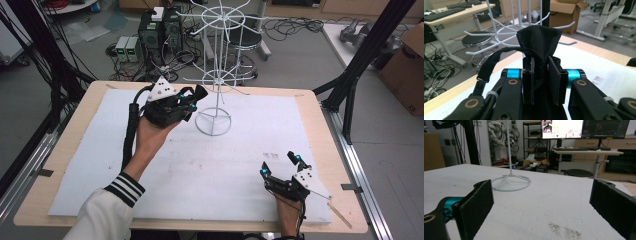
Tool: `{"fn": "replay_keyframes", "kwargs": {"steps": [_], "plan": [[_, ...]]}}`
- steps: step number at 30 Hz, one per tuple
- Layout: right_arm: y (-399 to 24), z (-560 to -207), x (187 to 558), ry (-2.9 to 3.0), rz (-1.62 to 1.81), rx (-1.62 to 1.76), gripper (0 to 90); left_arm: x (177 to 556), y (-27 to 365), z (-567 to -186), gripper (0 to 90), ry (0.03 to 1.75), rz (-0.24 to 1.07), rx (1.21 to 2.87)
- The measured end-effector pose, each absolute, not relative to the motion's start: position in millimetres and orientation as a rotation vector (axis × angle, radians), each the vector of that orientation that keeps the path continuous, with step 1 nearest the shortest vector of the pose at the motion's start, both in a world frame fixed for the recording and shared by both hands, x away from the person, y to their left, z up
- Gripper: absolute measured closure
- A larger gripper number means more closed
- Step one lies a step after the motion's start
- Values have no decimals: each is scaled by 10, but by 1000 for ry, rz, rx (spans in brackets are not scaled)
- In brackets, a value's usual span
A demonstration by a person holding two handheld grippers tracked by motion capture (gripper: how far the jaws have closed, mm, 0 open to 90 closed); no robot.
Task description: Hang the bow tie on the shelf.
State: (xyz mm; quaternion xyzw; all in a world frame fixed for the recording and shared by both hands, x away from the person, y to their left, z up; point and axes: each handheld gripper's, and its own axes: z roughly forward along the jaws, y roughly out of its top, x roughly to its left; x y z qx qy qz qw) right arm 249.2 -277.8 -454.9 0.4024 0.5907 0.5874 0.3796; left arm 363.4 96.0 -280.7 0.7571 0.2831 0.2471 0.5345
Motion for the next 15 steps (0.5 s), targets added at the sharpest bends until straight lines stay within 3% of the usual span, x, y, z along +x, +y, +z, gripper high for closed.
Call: {"fn": "replay_keyframes", "kwargs": {"steps": [15], "plan": [[-2783,-4552,2489,1500,1503,1015,42,3686,797,-2907,747,673,560,1846]]}}
